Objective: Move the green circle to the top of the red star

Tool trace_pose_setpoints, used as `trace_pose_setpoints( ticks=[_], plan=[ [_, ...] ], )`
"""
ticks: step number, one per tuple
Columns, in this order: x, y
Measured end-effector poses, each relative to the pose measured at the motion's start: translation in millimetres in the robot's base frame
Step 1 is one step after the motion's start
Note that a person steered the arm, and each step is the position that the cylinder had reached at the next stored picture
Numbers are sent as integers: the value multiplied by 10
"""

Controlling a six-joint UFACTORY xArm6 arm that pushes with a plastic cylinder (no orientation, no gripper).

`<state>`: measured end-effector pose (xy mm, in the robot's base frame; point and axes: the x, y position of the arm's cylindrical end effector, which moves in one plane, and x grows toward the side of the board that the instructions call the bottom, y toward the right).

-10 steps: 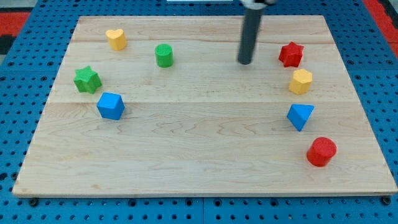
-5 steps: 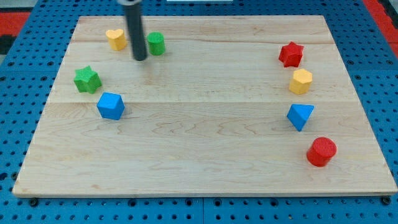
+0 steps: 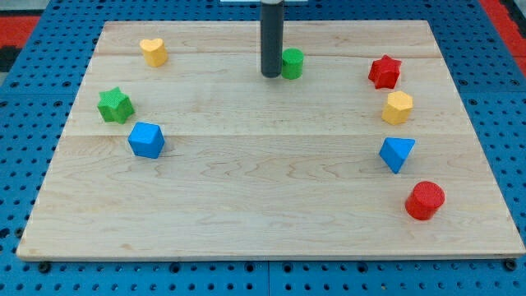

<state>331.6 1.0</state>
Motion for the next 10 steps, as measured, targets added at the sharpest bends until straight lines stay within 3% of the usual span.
trace_pose_setpoints(
  ticks=[2, 3, 4, 10],
  plan=[
    [-353, 859],
    [-362, 159],
    [-504, -92],
    [-682, 1400]
  ],
)
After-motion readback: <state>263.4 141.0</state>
